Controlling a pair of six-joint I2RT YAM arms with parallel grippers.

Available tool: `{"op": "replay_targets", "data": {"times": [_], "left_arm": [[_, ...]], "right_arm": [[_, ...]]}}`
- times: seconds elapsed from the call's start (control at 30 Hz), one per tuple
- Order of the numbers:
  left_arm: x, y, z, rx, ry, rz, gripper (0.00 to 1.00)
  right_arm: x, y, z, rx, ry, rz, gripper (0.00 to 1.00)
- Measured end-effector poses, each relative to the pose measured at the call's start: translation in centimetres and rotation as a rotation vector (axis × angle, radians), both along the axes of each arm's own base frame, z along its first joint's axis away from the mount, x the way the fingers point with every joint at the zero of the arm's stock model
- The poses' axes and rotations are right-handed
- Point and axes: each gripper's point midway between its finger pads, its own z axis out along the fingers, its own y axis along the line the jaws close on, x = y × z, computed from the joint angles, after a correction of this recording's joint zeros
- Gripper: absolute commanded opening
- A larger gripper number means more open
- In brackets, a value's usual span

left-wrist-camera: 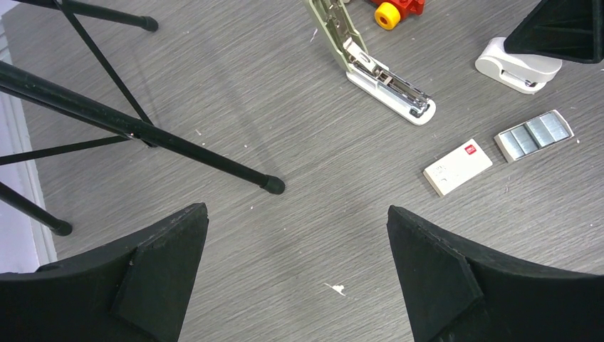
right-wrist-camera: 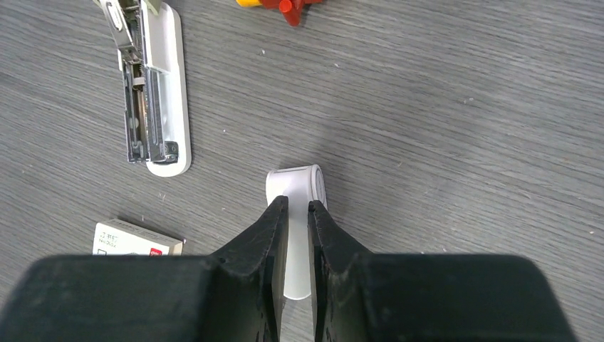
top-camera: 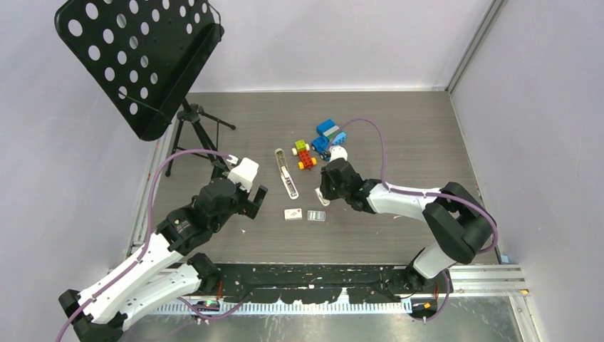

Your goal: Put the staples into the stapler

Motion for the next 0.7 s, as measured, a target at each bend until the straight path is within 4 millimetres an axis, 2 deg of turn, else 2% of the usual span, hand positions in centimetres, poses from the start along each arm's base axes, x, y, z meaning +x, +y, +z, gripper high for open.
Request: {"op": "replay_targets", "data": {"times": [0.3,0.7], "left_arm": [[-0.1,0.0,0.1,-0.007,-0.005,-0.001,1.0],[0.0,0.1,0.0,-0.007,-0.003,0.001,1.0]], "right_arm": [[-0.2,-0.1,0.2,0.112,-0.093,-0.019,0.23],[-1.3,-0.7,1.4,-0.015,0.007,0.018,0.43]]}}
